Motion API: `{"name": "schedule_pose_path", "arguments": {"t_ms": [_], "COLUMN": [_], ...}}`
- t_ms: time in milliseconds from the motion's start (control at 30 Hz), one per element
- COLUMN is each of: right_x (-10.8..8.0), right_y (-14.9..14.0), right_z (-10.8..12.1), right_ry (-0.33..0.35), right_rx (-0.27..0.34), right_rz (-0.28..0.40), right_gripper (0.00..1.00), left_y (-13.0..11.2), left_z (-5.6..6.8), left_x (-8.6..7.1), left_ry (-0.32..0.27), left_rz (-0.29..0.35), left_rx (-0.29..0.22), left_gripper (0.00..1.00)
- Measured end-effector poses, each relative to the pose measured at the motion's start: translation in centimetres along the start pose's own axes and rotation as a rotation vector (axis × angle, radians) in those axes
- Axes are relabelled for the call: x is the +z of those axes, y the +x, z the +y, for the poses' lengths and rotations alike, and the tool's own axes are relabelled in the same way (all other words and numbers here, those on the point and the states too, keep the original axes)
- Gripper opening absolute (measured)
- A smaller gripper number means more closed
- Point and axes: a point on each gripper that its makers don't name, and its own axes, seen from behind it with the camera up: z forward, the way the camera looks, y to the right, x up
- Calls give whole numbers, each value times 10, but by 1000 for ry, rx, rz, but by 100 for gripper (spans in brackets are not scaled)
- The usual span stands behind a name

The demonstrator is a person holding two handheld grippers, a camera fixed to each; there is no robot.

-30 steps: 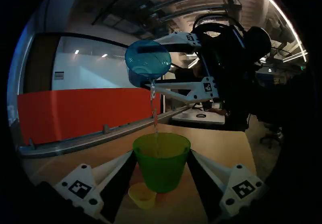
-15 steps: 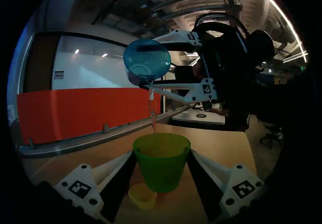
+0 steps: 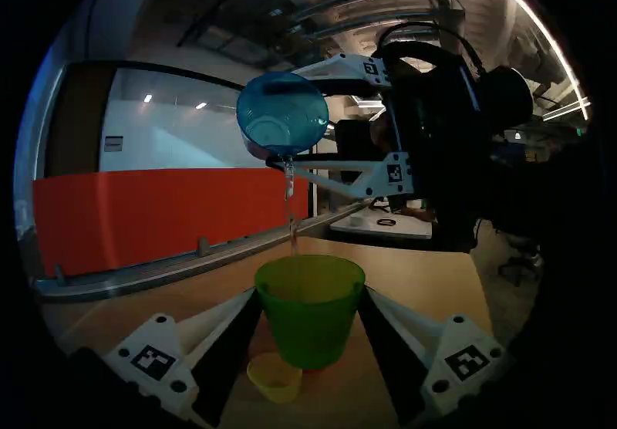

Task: Pour water

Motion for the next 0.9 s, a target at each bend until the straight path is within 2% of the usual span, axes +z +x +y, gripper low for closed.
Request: {"name": "schedule_pose_path", "arguments": {"t_ms": [900], "right_x": [6], "right_y": [11], "right_z": [0], "right_ry": [-19], "right_rx": [-166], "right_rz": [8], "right_gripper": [87], "left_y": [-2], "left_z": [-5], "left_x": [2], "left_ry": [12], "left_rz": [-2], "left_rx": [-2], "left_gripper": [85]}}
